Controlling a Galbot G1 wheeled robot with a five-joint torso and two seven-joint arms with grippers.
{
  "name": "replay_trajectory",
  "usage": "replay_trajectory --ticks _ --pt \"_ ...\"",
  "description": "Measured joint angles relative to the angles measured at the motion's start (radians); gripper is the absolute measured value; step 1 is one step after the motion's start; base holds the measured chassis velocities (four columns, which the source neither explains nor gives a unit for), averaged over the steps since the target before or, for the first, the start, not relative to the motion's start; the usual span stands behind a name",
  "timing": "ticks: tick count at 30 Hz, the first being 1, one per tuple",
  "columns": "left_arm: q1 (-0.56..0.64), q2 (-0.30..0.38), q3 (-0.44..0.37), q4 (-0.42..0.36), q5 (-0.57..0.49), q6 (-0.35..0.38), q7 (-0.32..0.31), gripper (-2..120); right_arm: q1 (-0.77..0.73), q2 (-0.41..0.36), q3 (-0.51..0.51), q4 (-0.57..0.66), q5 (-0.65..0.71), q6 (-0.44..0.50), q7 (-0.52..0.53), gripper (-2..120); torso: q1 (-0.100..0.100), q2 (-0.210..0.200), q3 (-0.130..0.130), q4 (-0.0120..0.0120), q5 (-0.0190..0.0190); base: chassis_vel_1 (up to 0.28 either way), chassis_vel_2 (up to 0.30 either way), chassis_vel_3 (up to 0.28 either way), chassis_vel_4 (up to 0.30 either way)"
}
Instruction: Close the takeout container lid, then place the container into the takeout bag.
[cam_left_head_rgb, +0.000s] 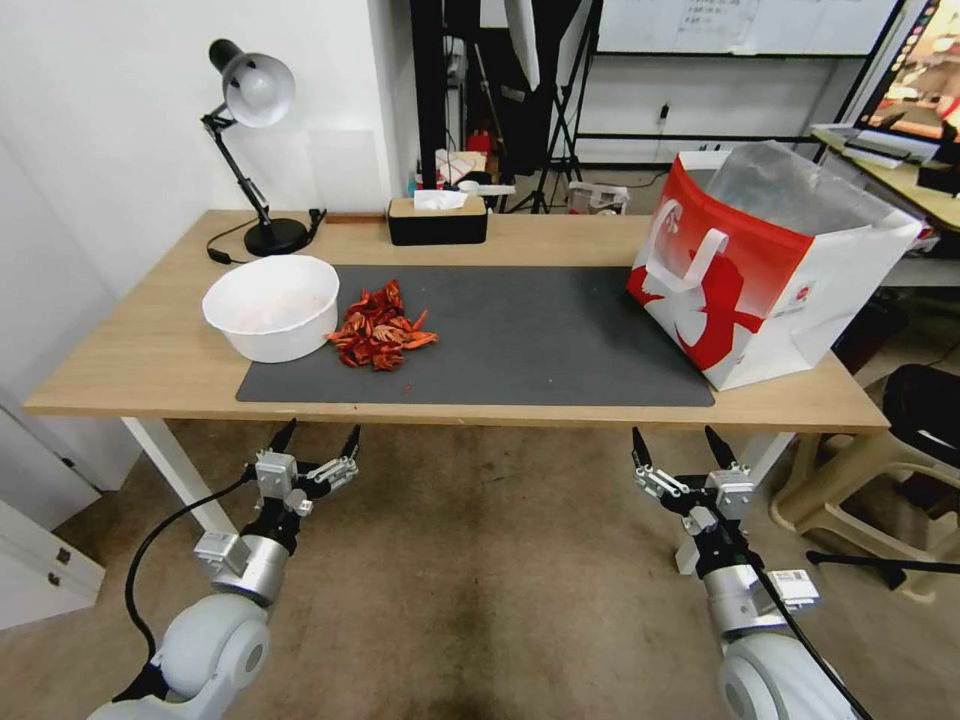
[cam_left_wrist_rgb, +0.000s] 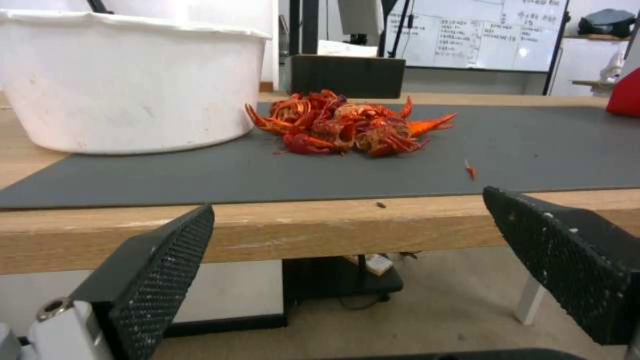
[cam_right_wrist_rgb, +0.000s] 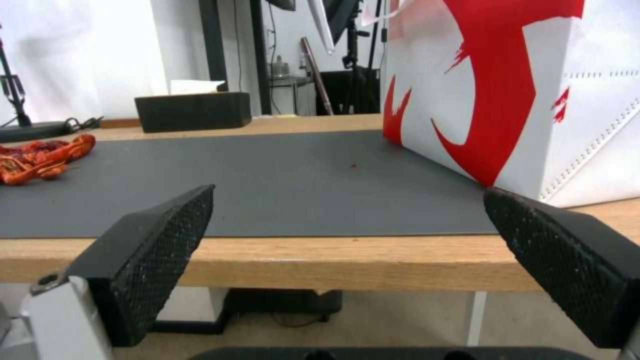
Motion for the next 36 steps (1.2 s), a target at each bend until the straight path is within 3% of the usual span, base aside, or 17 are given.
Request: replay_trajectory --ticks 36 --pt "-0.001 0.001 0.000 -0.001 -0.001 0.001 -0.001 100 0.002 -0.003 0.002 0.001 0.007 -0.003 -0.001 100 0.000 0.000 0.000 0.0000 0.0001 0.000 0.000 0.000 0.000"
